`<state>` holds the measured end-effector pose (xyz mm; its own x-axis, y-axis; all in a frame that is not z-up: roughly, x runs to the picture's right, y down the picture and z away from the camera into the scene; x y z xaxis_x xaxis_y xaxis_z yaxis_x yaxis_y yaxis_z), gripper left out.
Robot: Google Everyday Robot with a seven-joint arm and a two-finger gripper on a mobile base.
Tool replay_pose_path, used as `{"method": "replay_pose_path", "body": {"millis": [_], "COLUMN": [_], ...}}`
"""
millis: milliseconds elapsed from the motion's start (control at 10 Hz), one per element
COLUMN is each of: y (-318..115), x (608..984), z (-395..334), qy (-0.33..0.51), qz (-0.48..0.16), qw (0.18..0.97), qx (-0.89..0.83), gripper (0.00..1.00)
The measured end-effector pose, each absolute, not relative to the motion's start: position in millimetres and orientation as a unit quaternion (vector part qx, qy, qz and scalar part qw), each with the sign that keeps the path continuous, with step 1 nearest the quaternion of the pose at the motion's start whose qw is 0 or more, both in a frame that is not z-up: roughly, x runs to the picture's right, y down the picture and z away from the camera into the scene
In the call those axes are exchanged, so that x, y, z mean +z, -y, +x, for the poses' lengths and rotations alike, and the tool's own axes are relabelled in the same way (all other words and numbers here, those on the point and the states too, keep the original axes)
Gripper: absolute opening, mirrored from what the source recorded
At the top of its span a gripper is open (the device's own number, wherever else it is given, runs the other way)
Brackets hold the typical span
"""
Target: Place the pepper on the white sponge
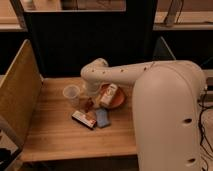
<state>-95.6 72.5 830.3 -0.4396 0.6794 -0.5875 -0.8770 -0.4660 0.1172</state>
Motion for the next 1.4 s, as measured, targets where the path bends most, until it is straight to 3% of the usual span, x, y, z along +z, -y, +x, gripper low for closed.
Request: {"method": "replay_pose_path", "body": {"millis": [600, 1400], "y": [-113, -99], "x": [860, 929], "z": [-134, -115], "qy": [-0.254, -0.278], "qz": [-0.272, -0.228], "qw": [0.5, 0.499], "qx": [0.782, 0.788], "gripper": [0.65, 0.65]}}
